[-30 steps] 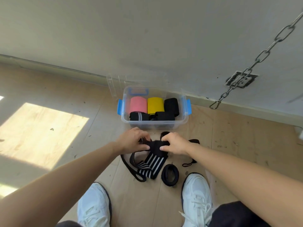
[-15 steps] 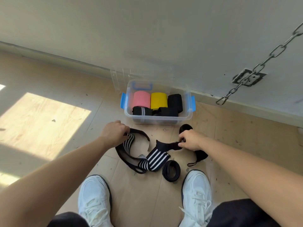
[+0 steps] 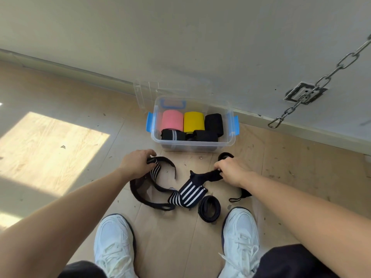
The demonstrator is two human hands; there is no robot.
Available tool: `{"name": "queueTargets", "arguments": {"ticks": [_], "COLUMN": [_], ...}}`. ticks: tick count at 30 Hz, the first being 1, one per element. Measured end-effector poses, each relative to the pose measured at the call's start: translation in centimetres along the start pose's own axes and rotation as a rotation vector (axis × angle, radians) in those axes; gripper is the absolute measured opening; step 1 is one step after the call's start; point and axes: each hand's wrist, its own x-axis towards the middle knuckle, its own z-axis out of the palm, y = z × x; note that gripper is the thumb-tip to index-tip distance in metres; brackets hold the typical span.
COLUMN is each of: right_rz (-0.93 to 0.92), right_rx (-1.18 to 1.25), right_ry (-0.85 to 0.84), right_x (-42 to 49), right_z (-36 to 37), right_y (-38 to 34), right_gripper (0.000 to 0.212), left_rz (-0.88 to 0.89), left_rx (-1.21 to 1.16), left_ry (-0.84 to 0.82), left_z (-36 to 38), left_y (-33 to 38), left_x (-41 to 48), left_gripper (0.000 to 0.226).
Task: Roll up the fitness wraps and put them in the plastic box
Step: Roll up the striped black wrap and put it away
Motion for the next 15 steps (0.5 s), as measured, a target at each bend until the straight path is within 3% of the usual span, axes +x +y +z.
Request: {"name": "queueTargets", "arguments": {"ticks": [5,9,15], "right_rz": [-0.165,-0.24,-0.164], "right_rx": [-0.203,-0.243,0.017], "right_ry": [0.101,0.079,-0.077], "right_x": [0.2,0.6,0.7], "right_z": [0.1,0.8,1.8], "right_y": [-1.9,-3.6,-4.3], "right_gripper": [0.02,0.034,0.035], "left_rz": [-0.117,-0.163,-0.16], "left_rx": [-0.527,-0.54,-0.548], "left_ry": [-0.277,-0.327,-0.486], "left_z": [-0.9,0.5,2.0], "left_y": [-0.7,-1.2,-0.5], "left_x": [-0.3,-0.4,-0.7], "left_gripper": [0.037,0.036,0.047]}}
